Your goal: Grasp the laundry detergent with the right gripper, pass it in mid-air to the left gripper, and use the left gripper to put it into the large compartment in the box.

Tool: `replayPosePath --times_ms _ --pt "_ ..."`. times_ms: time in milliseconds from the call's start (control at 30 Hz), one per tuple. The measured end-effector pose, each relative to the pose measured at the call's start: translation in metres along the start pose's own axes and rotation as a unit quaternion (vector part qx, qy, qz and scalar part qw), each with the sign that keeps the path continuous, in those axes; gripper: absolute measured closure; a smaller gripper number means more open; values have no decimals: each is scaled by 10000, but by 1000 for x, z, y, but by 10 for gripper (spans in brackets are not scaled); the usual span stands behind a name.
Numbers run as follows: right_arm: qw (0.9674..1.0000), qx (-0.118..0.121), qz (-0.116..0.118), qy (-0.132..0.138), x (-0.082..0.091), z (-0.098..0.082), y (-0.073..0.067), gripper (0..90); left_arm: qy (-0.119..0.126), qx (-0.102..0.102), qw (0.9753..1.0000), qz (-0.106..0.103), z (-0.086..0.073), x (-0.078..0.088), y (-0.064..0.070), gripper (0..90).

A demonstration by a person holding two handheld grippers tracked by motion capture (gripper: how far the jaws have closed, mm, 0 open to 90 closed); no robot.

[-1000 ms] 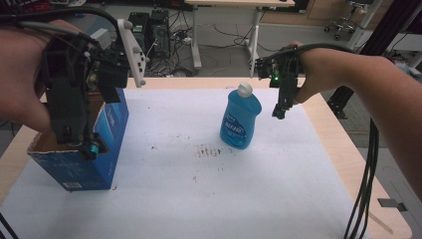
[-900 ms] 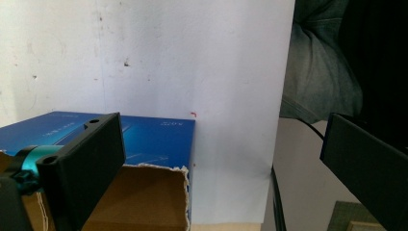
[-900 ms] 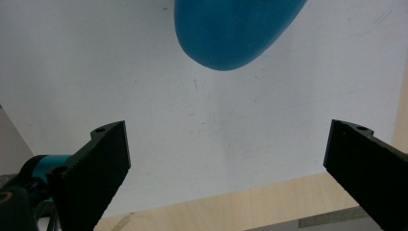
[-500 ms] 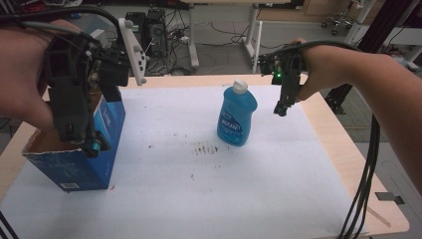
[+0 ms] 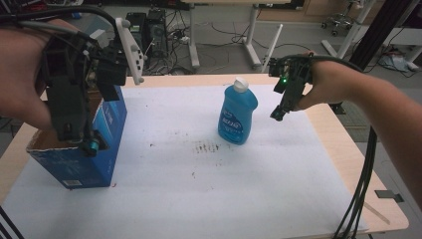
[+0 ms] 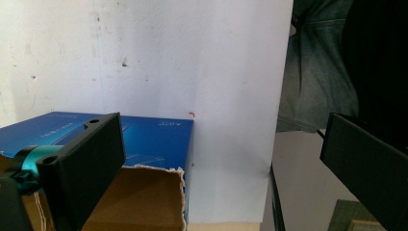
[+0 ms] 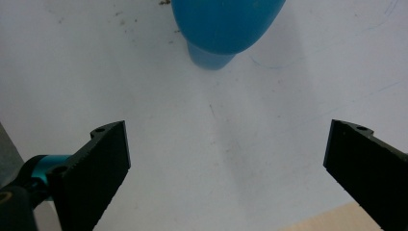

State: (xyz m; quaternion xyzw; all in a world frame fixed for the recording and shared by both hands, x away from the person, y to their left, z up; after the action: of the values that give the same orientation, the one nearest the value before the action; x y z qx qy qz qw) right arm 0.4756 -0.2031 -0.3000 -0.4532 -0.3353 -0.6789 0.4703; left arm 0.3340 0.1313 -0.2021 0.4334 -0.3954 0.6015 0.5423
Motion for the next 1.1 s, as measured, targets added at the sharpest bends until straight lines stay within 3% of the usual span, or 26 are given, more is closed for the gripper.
replayPosePath --times_ms 167,367,600,800,967,1100 --pt "9987 -378 33 354 -12 -11 -4 14 -3 -34 10000 -12 0 -1 -1 18" --pt "9937 -692 60 883 -28 -18 -13 14 37 -51 10000 -14 0 0 0 18" --pt "9813 -1120 2 1566 -46 -29 -13 14 22 -60 10000 -22 -1 0 -1 18" --pt "9743 -1243 -60 1875 -59 -35 -13 14 -24 -46 10000 -21 -2 0 -2 17" --pt "9631 -1352 -174 2320 -67 -37 -11 14 -5 -46 10000 -24 0 -1 -2 18" --pt "9583 -1431 -181 2468 -71 -37 -10 14 -9 -60 10000 -31 2 -1 -1 18"
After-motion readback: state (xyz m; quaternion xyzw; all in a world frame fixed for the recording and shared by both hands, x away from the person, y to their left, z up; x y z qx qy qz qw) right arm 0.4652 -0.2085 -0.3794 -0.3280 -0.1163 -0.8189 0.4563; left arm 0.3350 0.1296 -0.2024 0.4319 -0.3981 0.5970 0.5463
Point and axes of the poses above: each handheld gripper's, and its own axes: x roughly backward along the jaws, z roughly out of its top, y roughly to its right, the point moved 3 cm from there along -x, roughly forward along the jaws, and after that the axes turned 12 degrees about y, right-handed, at the moved point
